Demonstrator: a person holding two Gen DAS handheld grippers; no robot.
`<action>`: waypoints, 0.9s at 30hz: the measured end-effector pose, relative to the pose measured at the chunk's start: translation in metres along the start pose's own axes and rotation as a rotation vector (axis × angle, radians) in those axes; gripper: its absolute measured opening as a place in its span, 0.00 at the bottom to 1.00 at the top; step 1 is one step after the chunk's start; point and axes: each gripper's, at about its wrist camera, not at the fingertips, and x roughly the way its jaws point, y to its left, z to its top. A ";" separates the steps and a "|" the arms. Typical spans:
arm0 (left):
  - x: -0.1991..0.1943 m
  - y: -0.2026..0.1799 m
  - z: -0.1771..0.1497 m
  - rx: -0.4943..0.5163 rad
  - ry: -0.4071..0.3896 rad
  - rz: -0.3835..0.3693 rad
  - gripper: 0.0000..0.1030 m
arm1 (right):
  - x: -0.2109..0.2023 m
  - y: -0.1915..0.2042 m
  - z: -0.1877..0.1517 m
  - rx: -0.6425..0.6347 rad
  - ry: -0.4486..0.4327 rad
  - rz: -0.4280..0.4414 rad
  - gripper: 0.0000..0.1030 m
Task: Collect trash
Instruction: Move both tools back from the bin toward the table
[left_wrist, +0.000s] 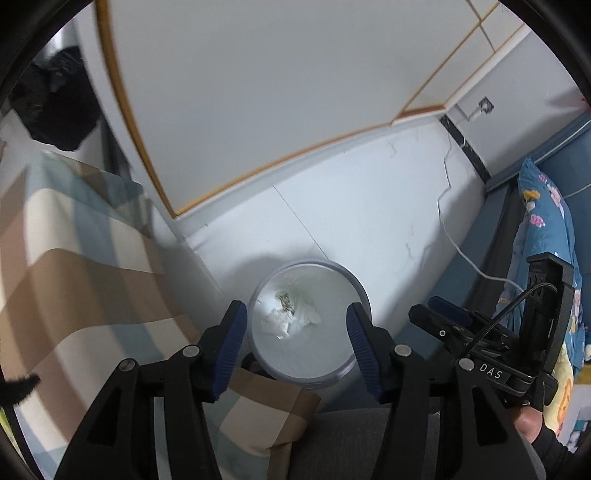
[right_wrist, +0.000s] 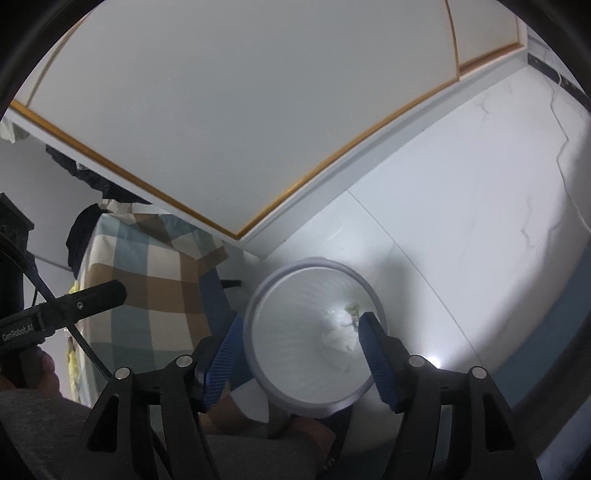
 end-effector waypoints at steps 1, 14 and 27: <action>-0.004 0.000 -0.001 -0.002 -0.014 0.006 0.56 | -0.004 0.004 0.000 -0.004 -0.009 -0.003 0.67; -0.075 0.027 -0.033 -0.074 -0.241 0.107 0.63 | -0.071 0.063 0.012 -0.126 -0.181 -0.065 0.73; -0.160 0.095 -0.089 -0.258 -0.468 0.196 0.71 | -0.140 0.191 0.015 -0.352 -0.407 0.037 0.77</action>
